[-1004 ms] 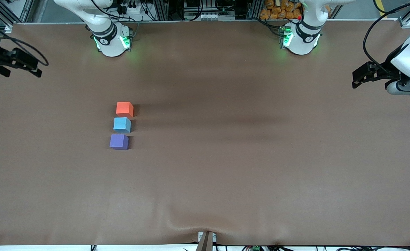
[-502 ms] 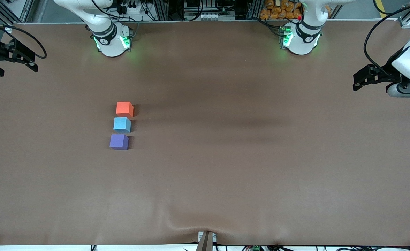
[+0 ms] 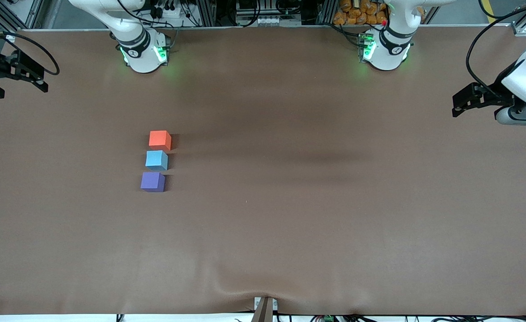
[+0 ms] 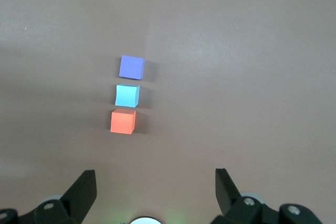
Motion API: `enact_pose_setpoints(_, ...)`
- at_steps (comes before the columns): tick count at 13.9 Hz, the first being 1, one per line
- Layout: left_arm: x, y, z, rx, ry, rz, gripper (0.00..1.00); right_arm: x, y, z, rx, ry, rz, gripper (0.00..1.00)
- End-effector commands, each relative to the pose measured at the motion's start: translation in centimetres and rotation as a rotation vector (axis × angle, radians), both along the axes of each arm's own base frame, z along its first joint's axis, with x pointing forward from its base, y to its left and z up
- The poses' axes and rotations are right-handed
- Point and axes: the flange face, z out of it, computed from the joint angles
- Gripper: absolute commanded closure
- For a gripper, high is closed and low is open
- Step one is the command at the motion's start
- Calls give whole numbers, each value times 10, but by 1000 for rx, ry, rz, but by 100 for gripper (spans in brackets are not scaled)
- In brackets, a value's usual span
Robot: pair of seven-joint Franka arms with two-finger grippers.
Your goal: Place blue block between orange and purple blocks
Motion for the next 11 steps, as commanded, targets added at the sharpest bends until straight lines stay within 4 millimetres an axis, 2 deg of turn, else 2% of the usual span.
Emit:
enact_pose_setpoints(1,3,-3,1,8,-6,-13,0,-4,-4,1,-15,21,-24,0)
enact_pose_setpoints(11,4,1,0,8,-4,-17,0,-4,1,2,-6,15,-16,0)
